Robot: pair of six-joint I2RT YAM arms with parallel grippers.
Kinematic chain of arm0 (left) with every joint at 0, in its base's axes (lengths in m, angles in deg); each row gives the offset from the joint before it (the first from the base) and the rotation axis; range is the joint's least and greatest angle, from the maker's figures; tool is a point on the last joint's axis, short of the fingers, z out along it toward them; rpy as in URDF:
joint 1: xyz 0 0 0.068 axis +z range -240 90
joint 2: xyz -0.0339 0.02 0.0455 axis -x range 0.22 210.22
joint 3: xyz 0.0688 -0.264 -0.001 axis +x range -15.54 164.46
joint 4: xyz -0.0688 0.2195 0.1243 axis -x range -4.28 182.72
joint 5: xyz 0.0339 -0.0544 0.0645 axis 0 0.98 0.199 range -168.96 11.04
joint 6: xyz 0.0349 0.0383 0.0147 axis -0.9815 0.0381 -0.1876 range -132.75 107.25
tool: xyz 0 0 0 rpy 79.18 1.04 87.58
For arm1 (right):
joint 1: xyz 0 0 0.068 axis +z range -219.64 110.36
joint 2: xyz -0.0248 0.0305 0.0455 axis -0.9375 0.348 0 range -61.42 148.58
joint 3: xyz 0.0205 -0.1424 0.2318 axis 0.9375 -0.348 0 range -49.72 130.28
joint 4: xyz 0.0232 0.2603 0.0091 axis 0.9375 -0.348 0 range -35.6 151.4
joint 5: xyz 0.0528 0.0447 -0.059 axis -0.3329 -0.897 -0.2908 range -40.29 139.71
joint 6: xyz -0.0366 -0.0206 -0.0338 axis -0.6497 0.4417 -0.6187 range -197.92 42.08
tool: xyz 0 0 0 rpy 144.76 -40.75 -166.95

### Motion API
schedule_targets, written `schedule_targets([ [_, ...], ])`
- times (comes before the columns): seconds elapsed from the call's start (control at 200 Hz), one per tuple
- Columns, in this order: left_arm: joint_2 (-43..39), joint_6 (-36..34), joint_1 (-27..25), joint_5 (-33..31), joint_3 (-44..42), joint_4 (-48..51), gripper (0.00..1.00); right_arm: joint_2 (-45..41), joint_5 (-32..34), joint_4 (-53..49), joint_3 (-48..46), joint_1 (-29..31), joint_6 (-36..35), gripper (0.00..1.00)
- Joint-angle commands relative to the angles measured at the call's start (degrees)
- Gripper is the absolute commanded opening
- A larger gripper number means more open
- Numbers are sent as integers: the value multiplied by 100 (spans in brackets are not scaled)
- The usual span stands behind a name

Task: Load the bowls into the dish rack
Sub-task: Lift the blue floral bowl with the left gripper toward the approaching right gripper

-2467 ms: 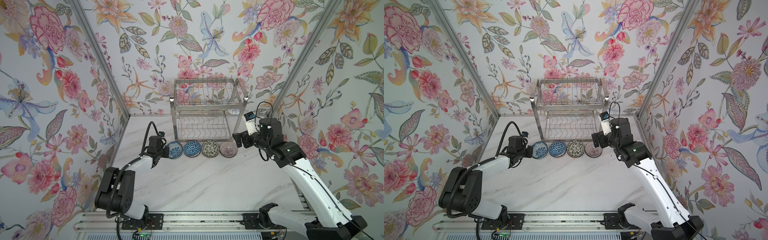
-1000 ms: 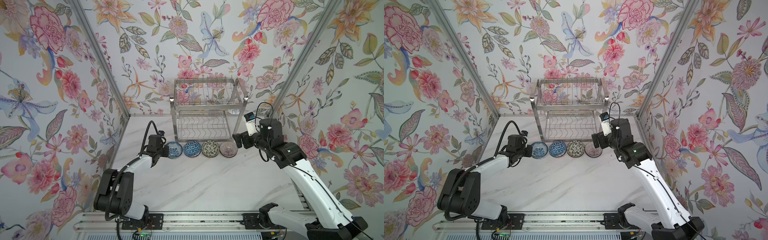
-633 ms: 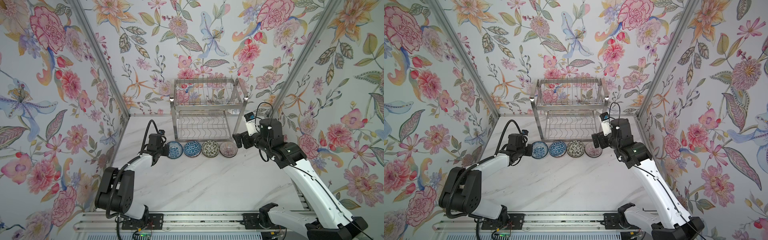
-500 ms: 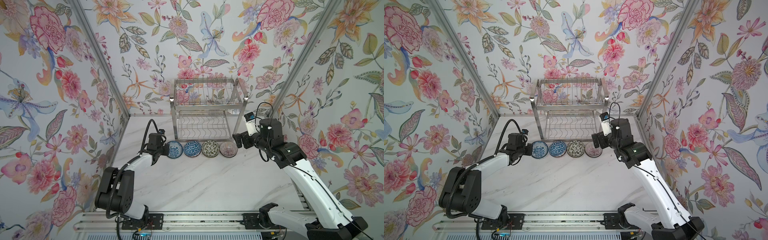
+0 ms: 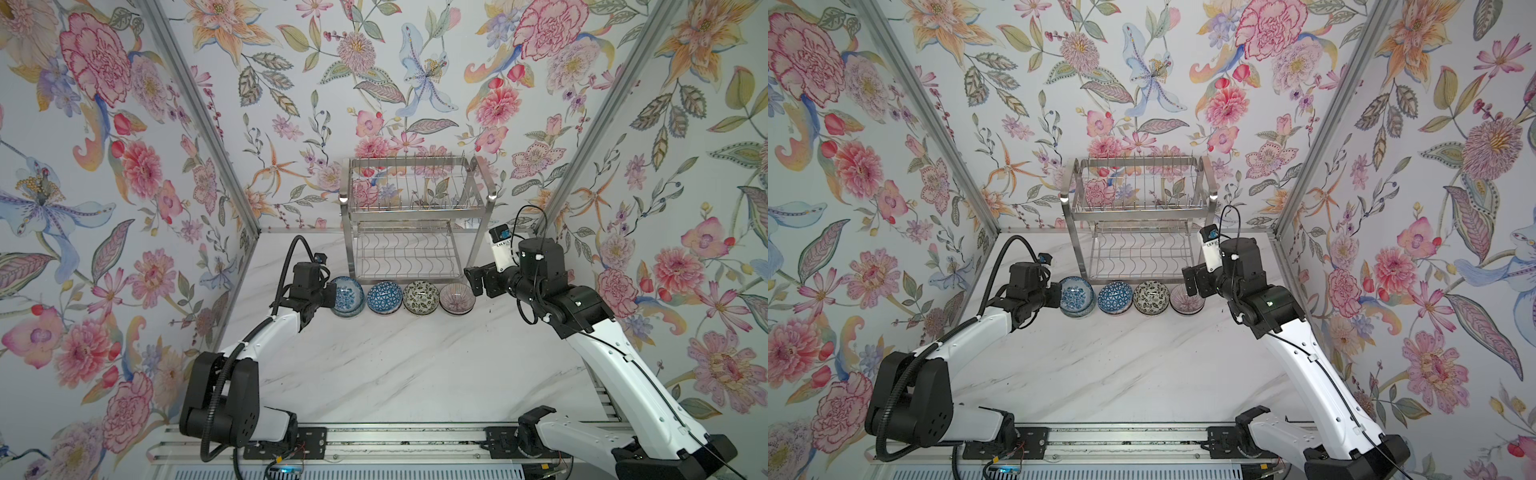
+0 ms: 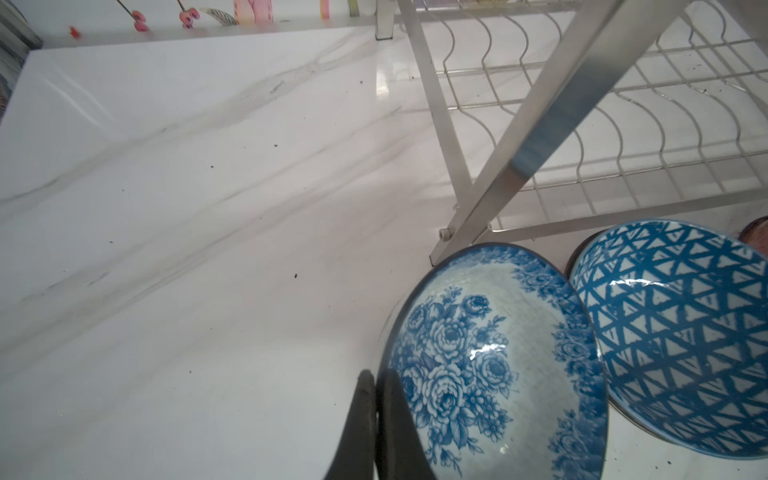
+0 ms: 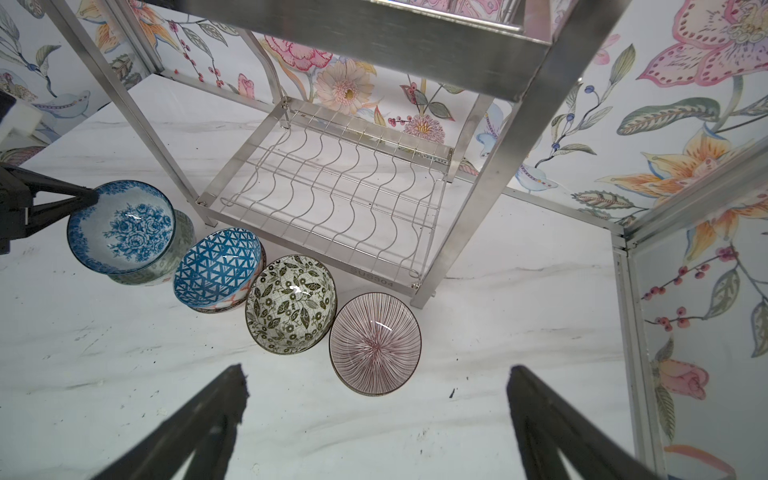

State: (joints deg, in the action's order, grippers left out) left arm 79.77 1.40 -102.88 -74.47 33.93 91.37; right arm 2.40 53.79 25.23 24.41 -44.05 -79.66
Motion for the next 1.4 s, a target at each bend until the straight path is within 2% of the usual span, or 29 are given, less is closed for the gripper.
schedule_targets([
  [0.0,-539,-57,-185,-275,343,106,0,59,254,114,-49,231,379,99],
  [0.13,-950,52,-420,-354,331,114,0,183,381,561,-247,631,709,99],
  [0.275,-1282,121,-1070,-703,254,9,0,374,572,1344,-648,1113,1083,99],
  [0.32,-1348,206,-1222,-739,209,-64,0,465,635,1570,-770,1412,1188,99],
  [0.55,-1395,664,-1869,-729,-133,-612,0,1064,735,2280,-1010,2154,1501,99],
  [0.686,-1228,990,-2067,-511,-371,-1178,0,1288,678,2625,-1129,2352,1748,99],
  [0.866,-990,1179,-2214,-372,-473,-1557,0,1423,490,3175,-1442,2329,2224,99],
  [0.966,-917,1231,-2249,-250,-487,-1720,0,1592,460,3308,-1512,2272,2459,94],
  [1.266,-959,1336,-2289,-76,-578,-2006,0,1844,-24,3903,-1774,1808,3072,71],
  [1.321,-954,1335,-2291,-58,-579,-2024,0,1885,-91,3936,-1762,1775,3089,63],
  [1.391,-964,1336,-2289,6,-588,-2066,0,1963,-136,3936,-1732,1759,3119,48],
])
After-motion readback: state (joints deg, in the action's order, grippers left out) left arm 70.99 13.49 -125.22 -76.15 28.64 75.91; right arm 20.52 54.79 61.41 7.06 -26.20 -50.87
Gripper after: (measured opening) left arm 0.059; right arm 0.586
